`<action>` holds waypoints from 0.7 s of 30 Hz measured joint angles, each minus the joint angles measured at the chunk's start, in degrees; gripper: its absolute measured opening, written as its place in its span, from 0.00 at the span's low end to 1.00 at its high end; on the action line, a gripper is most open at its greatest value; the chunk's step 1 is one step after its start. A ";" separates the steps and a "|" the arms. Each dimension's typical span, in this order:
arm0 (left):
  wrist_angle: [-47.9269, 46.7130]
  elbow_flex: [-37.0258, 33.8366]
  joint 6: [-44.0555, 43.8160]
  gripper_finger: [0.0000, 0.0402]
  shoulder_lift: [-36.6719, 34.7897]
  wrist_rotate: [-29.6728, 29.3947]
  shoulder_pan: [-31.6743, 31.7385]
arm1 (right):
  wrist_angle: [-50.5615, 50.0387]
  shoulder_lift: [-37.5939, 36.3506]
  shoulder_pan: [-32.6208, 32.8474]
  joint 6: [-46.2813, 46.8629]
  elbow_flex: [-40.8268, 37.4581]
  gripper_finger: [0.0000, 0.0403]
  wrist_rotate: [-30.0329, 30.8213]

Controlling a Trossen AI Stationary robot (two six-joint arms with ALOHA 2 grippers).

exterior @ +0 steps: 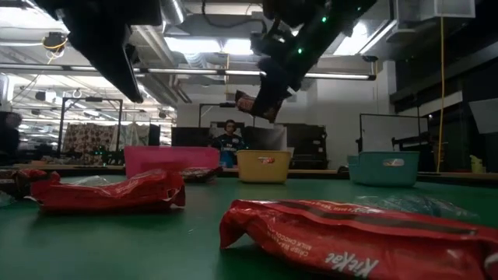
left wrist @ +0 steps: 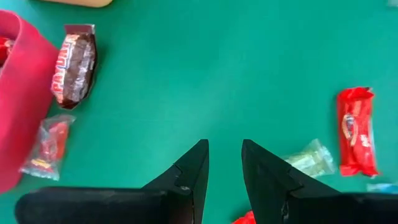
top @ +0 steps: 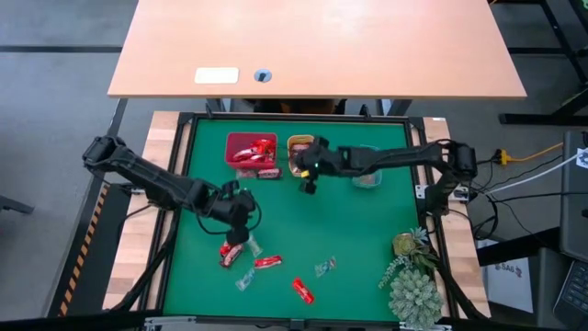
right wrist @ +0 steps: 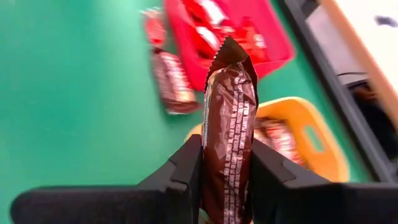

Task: Sort candy
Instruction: Put the brown chocolate bar into the yellow bin

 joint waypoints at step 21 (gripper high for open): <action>1.42 0.01 -0.17 0.23 0.00 -0.16 -1.07 | 1.44 0.23 -14.17 -10.84 0.02 0.23 -14.44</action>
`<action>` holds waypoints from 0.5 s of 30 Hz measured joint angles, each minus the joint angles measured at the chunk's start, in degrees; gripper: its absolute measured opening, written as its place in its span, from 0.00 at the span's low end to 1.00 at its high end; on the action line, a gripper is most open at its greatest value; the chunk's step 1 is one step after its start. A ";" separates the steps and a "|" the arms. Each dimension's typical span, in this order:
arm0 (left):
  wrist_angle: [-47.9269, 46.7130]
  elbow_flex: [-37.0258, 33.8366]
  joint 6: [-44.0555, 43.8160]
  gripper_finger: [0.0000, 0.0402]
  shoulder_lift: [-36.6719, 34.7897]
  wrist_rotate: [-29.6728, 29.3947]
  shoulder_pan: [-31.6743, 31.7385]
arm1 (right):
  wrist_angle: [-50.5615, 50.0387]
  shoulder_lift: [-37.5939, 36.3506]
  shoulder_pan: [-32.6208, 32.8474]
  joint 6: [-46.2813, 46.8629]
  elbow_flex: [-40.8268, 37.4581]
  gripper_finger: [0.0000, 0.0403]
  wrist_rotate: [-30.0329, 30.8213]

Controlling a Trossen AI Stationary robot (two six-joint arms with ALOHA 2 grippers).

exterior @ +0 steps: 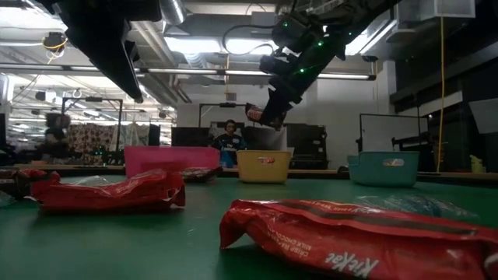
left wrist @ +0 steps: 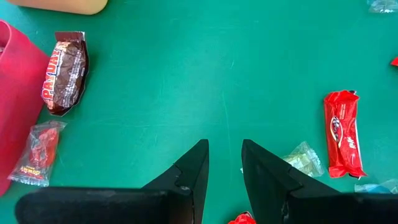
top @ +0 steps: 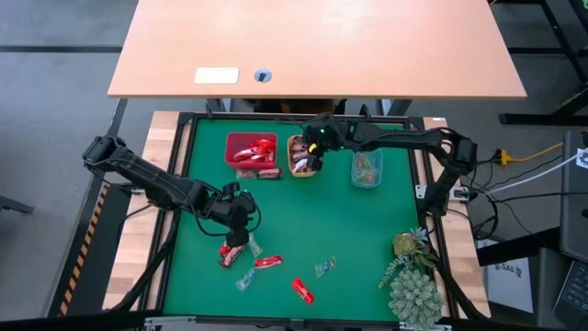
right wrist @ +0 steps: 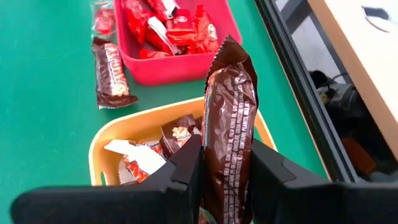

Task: Sort candy
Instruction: Put the brown chocolate bar into the yellow bin, then put the red chocolate bar into the red bin

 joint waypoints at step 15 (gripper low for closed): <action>-6.31 -0.02 -10.22 0.23 0.00 2.49 0.02 | -0.13 0.41 0.00 -3.52 0.04 0.55 0.44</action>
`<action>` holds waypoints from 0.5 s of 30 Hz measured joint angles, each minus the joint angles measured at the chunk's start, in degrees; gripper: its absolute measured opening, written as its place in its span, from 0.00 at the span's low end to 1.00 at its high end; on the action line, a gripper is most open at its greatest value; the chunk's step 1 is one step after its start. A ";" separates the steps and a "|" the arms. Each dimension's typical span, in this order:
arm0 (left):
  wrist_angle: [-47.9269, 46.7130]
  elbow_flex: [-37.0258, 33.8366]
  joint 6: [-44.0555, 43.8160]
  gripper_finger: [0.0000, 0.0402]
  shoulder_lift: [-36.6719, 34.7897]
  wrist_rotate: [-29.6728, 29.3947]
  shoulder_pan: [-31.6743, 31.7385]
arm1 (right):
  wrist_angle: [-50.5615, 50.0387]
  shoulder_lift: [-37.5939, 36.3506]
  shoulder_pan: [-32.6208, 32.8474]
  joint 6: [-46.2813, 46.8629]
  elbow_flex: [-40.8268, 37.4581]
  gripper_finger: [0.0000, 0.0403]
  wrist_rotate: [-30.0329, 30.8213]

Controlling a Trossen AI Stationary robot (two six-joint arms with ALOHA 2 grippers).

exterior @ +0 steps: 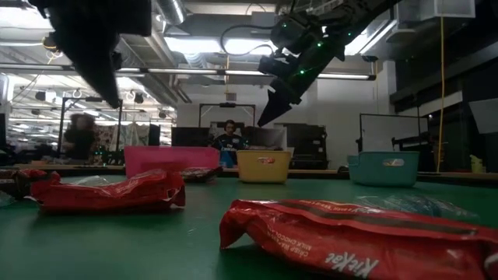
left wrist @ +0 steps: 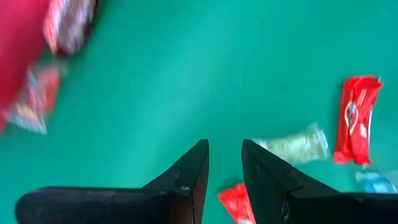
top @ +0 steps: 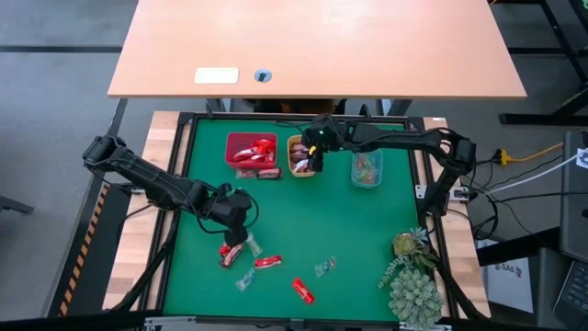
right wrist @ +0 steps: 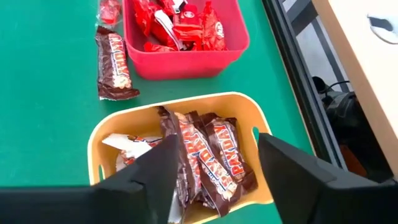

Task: Sort candy
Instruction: Put the red chocolate bar into the red bin

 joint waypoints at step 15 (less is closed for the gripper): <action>-6.81 -0.02 -18.45 0.23 0.02 15.65 -5.10 | -0.59 0.00 0.00 0.00 0.00 0.66 0.05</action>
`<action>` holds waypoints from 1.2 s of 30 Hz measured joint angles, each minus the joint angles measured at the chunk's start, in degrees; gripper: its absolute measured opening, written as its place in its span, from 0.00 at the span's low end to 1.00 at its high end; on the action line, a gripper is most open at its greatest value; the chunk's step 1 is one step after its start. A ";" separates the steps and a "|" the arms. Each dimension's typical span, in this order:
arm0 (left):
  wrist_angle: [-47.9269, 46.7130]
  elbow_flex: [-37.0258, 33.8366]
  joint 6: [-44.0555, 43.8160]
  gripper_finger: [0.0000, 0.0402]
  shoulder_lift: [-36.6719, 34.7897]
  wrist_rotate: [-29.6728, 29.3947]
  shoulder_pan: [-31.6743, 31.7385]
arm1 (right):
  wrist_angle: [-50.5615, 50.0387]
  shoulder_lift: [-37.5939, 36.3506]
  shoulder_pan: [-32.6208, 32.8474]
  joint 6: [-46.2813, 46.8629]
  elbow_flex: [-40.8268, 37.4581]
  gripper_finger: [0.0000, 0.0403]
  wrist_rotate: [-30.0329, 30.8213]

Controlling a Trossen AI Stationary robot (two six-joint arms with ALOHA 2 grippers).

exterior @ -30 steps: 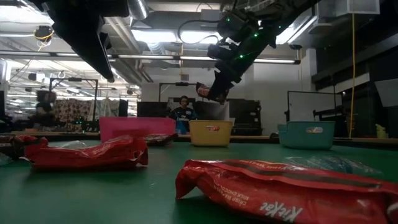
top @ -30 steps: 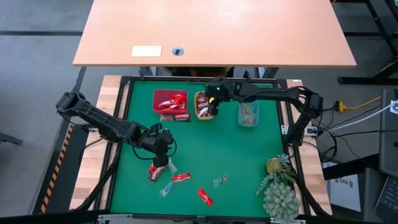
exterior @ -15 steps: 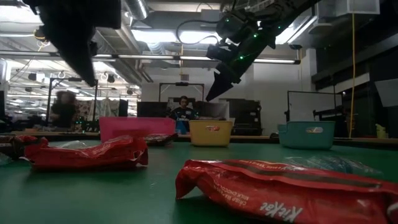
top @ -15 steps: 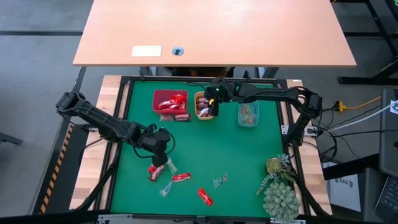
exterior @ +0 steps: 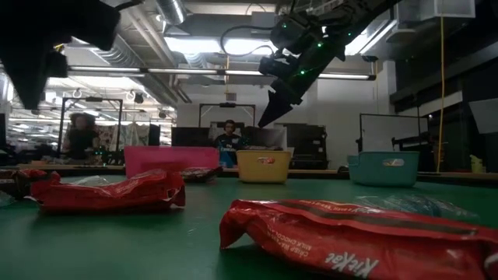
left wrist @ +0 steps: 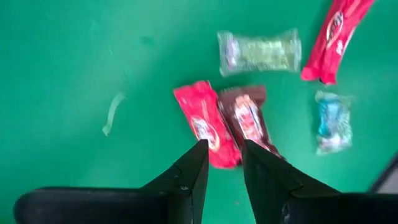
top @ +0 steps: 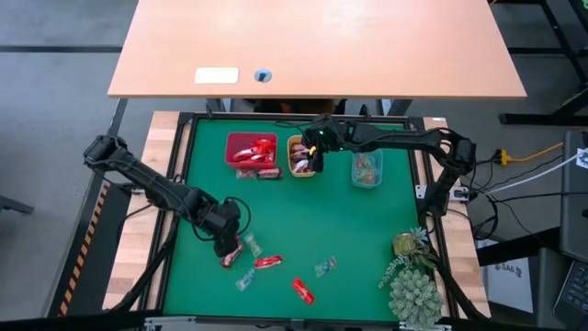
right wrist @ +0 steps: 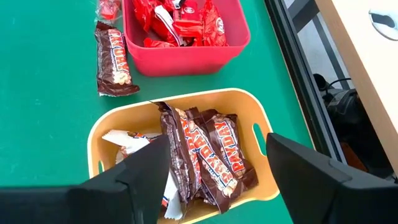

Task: Sort candy
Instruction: Put the red chocolate bar into the red bin

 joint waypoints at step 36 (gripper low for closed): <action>5.86 0.00 -9.10 0.44 17.90 -6.57 -4.74 | -0.11 0.00 0.04 0.00 -0.02 0.66 0.00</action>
